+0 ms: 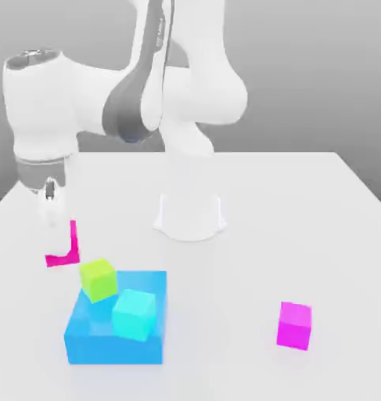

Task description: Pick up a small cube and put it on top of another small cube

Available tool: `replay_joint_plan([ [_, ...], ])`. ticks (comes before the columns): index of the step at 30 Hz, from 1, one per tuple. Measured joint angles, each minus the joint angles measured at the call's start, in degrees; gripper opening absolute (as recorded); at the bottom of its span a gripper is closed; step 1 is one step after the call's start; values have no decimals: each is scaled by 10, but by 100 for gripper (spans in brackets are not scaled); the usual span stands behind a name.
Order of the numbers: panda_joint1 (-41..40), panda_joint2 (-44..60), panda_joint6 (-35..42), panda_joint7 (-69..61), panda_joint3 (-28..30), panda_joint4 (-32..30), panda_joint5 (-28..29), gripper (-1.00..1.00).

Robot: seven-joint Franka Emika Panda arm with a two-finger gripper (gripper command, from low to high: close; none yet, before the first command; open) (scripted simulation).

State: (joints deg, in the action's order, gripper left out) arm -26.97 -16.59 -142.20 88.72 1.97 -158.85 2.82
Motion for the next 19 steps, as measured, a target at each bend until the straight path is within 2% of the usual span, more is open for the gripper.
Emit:
replay_joint_plan([
  [2,16,-30,14,-14,-2,-15,-15,-100],
  [7,22,46,-85,-20,-2,-37,-21,-100],
  [8,22,59,-100,-20,-2,-40,-22,100],
  [14,22,65,-107,-20,-2,-41,-22,100],
  [19,21,-12,-15,-18,-3,-26,-19,100],
])
